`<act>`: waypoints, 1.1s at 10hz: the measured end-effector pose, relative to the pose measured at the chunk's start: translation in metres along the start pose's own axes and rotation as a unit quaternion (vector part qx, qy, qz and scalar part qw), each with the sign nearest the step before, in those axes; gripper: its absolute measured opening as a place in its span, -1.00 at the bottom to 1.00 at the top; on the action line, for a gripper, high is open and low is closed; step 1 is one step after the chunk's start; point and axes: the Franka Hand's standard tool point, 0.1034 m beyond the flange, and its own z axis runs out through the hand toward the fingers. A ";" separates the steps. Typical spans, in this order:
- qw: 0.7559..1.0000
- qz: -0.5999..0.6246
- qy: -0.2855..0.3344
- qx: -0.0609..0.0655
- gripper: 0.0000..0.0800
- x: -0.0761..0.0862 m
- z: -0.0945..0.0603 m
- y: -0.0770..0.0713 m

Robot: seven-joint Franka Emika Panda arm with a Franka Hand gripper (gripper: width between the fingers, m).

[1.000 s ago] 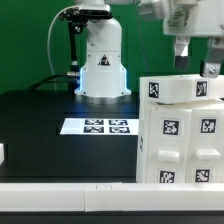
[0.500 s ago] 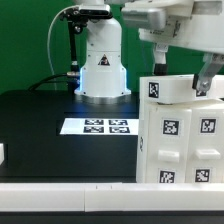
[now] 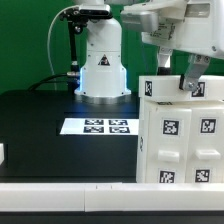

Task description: Assemble cabinet

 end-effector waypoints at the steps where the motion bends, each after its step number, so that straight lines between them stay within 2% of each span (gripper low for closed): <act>1: 0.999 0.034 0.001 0.000 0.40 -0.001 0.000 0.000; 3: 0.987 0.164 0.003 0.005 0.40 -0.012 0.002 -0.003; 4: 0.969 0.249 0.002 0.009 0.40 -0.013 0.003 -0.004; 6: 0.900 0.436 -0.008 0.022 0.40 -0.006 0.003 -0.009; 7: 0.868 0.495 -0.017 0.038 0.40 0.000 0.003 -0.011; 8: 0.821 0.567 -0.031 0.060 0.40 0.004 0.001 -0.011; 10: 0.791 0.608 -0.033 0.055 0.40 0.006 0.000 -0.006; 11: 0.769 0.636 -0.035 0.056 0.40 0.007 0.000 -0.007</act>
Offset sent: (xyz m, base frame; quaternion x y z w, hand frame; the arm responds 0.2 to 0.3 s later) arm -0.0021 -0.0187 0.0039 -0.0025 0.0013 0.3662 0.9306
